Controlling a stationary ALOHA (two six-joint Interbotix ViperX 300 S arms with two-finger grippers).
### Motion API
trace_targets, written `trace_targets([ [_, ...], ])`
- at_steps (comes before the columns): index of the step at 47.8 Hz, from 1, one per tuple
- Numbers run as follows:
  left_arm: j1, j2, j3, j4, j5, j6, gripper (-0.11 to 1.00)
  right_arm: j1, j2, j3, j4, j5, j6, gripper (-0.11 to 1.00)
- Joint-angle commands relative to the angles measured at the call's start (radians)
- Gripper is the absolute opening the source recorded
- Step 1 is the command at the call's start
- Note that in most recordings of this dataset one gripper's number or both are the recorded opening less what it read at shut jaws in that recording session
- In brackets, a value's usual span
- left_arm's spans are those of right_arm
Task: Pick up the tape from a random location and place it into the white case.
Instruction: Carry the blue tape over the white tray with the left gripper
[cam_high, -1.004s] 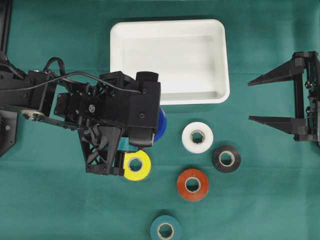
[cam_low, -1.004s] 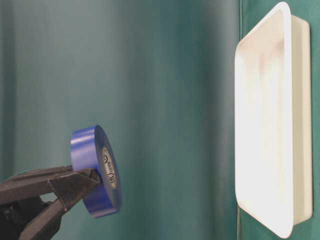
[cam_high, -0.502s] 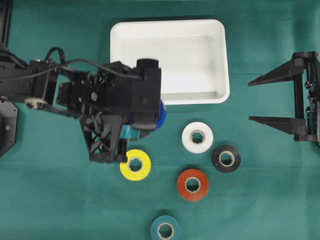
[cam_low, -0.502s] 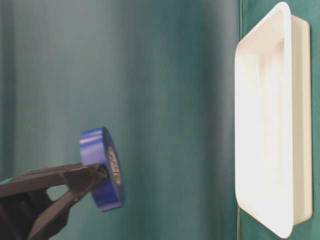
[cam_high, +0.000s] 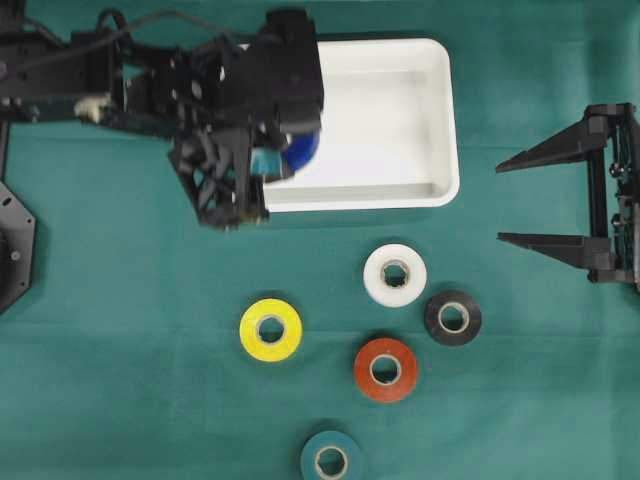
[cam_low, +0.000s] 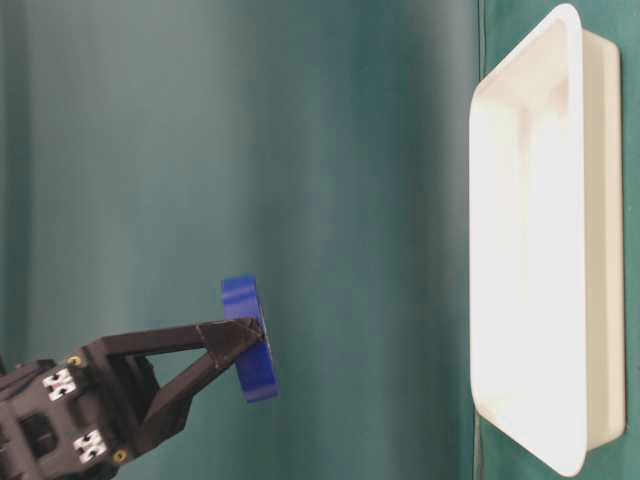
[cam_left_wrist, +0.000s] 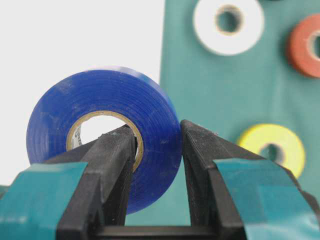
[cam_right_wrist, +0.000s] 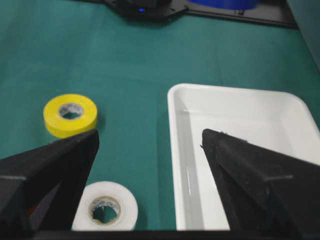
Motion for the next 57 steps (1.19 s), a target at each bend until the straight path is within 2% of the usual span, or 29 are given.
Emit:
trace_targets([
  [1, 0.049, -0.031, -0.012, 0.003, -0.005, 0.014, 0.22, -0.002, 0.003, -0.025, -0.002, -0.005, 0.002, 0.92],
  [7, 0.107, -0.031, -0.006, 0.003, -0.006, 0.034, 0.22, -0.002, 0.003, -0.025, -0.002, -0.005, 0.002, 0.92],
  [14, 0.137, -0.031, 0.003, 0.005, -0.006, 0.037, 0.22, -0.002, 0.003, -0.025, -0.002, -0.003, 0.002, 0.92],
  [31, 0.118, 0.015, -0.017, 0.003, -0.054, 0.037, 0.22, -0.002, 0.003, -0.026, -0.002, -0.003, 0.002, 0.92],
  [44, 0.114, 0.107, -0.123, 0.003, -0.06, 0.043, 0.22, -0.002, 0.002, -0.026, -0.002, -0.005, 0.002, 0.92],
  [57, 0.081, 0.221, -0.264, 0.003, -0.049, 0.091, 0.22, -0.002, 0.002, -0.026, -0.002, -0.005, 0.002, 0.92],
])
